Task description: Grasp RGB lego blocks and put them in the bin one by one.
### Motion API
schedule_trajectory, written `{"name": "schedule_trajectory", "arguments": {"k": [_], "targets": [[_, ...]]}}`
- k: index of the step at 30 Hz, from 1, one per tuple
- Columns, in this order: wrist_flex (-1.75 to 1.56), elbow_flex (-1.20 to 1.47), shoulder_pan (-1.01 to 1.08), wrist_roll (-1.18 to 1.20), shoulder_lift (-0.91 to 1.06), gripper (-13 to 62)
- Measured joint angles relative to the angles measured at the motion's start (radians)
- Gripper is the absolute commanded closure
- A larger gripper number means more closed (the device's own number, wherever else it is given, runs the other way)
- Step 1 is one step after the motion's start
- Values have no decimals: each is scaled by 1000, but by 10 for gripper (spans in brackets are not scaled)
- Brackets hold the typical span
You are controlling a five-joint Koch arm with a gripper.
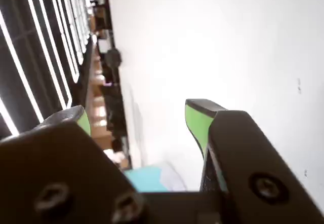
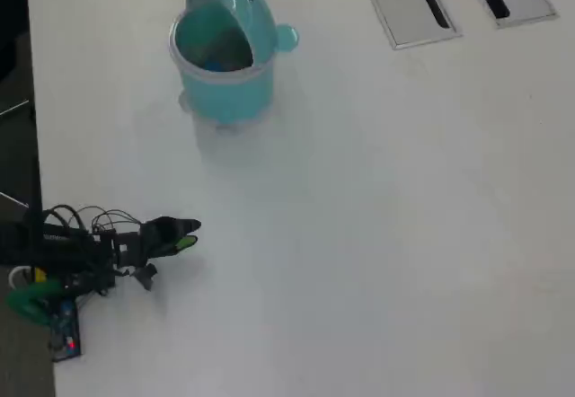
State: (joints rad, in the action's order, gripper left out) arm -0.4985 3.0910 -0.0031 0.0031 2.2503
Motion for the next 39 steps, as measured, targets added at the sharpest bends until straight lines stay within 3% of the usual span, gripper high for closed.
{"name": "schedule_trajectory", "arguments": {"k": [39], "targets": [[176, 0, -23, -77, 2, 147]]}}
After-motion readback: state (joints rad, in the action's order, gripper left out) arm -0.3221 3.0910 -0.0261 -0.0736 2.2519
